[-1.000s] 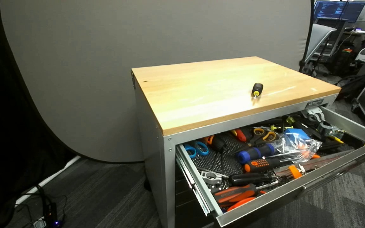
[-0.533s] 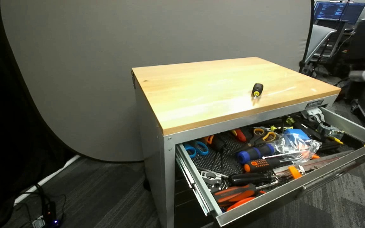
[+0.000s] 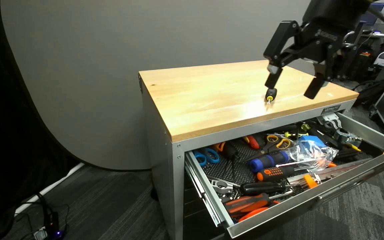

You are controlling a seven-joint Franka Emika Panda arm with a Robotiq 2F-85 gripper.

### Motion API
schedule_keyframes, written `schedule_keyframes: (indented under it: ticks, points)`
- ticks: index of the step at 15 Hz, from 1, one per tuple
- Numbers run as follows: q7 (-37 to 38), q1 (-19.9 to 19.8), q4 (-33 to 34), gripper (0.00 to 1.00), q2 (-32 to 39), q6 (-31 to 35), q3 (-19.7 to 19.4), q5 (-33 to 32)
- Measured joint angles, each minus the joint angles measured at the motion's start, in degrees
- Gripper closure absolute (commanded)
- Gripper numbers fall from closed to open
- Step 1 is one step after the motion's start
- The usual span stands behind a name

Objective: Put the black screwdriver inside the open topmost drawer, close the open drawer

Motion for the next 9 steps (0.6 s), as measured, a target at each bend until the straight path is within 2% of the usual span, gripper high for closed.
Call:
schedule_keyframes:
  ticks: [4,7,9]
  points:
    - [7.3,0.1,3.9,0.0,7.2,10.1,-0.6,-5.2]
    - [14.9,1.3,7.4,0.0,12.7,14.3,-3.3,-14.4]
    - [20.0,2.9,10.3,0.0,15.5,14.6,-6.1,-20.5]
